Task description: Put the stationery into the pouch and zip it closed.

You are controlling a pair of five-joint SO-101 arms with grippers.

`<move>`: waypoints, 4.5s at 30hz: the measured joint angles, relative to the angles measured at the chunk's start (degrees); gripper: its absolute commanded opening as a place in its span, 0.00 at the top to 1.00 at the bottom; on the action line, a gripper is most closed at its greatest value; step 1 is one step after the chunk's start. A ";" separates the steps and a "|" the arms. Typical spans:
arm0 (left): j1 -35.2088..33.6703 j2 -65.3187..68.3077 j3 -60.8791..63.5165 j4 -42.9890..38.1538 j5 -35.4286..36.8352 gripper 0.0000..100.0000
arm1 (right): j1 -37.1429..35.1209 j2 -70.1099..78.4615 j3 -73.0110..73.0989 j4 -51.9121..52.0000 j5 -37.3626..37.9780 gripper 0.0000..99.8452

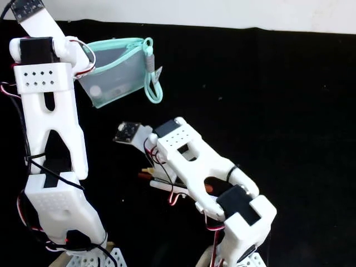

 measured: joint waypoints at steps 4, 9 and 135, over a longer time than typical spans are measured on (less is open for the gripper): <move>0.00 0.00 0.00 0.00 0.00 0.99 | 2.11 0.09 0.09 -2.11 3.16 0.77; 0.00 0.00 0.00 0.00 0.00 0.99 | 3.25 2.99 0.00 -2.29 4.13 0.77; 0.00 0.18 0.00 0.00 0.00 0.99 | -0.26 33.41 -112.18 13.45 -20.31 0.75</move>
